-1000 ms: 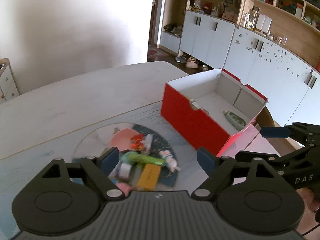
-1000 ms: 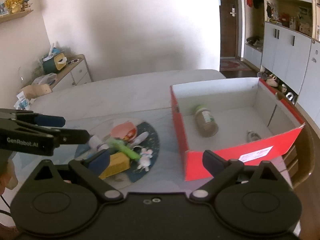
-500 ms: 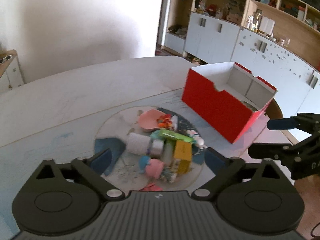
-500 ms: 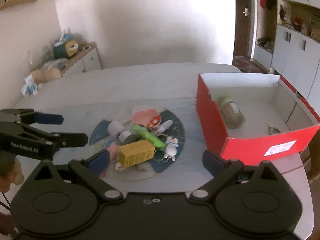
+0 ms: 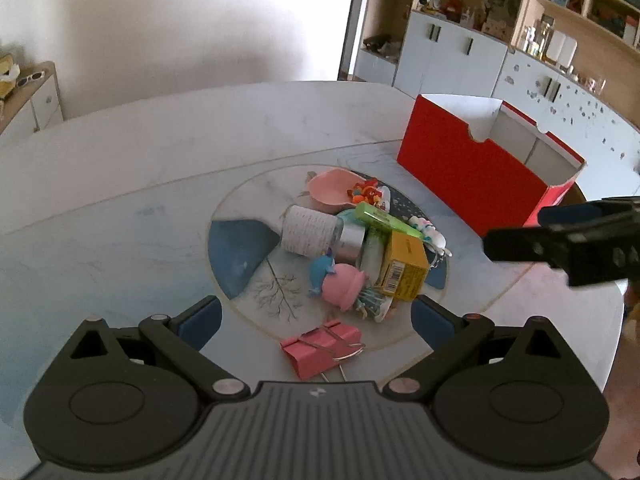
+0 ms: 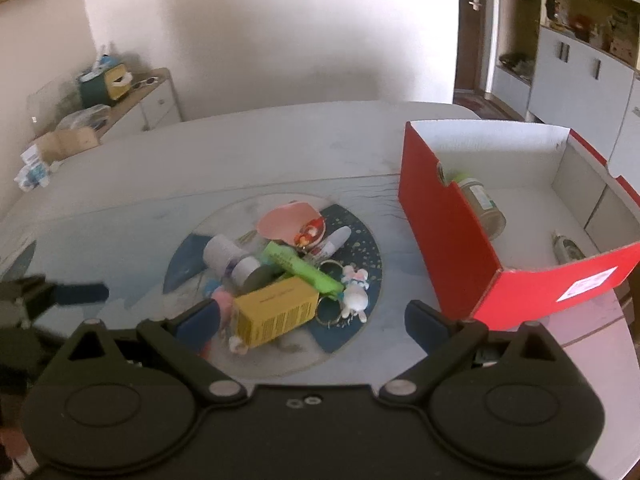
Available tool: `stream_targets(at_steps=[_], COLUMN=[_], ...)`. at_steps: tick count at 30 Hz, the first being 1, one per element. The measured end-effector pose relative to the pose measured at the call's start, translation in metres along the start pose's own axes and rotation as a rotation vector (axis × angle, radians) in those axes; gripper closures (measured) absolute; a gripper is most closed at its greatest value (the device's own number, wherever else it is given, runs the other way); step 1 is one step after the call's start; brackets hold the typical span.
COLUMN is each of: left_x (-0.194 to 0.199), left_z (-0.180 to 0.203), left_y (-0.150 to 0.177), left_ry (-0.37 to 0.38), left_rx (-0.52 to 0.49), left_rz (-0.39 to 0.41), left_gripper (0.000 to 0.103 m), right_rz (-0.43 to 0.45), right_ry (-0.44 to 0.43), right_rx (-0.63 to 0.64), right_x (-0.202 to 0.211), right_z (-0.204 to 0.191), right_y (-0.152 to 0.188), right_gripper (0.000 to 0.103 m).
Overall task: Organize rigid objects
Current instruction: 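Grasp the pink binder clip with the left tool while the right tool grasps the yellow box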
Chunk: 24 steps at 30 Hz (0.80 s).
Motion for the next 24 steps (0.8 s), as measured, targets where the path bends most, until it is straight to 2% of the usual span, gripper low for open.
stream_targets(at_steps=[6, 11, 15, 19, 24], left_x=[-0.020, -0.037, -0.044, -0.044, -0.045], left_z=[0.002, -0.002, -0.006, -0.010, -0.012], left_y=[0.014, 0.029, 0.036, 0.036, 0.036], left_ry=[-0.018, -0.031, -0.061, -0.097, -0.097], left_rx=[0.013, 0.060, 0.089, 0.106, 0.135], left_rz=[-0.043, -0.113, -0.127, -0.109, -0.106], left_gripper=[0.002, 0.002, 0.002, 0.002, 0.002], right_rz=[-0.043, -0.100, -0.131, -0.156, -0.177], right_ry=[0.028, 0.055, 0.067, 0.079, 0.087], right_rx=[0.003, -0.019, -0.020, -0.029, -0.043], right_x=[-0.026, -0.048, -0.063, -0.072, -0.080], right_z=[-0.009, -0.012, -0.017, -0.020, -0.022], right_y=[-0.003, -0.003, -0.003, -0.002, -0.003], right_gripper=[0.005, 0.009, 0.011, 0.017, 0.027])
Point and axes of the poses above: each gripper's, at about its wrist camera, not at the fingertips, and x roughly against the way its jaws point, z to its right, y to its underside, the point moved 10 cm from there along -x, roughly the way its jaws point, and after that the axes turned 2 degrees about x, right-handed, at the moved point
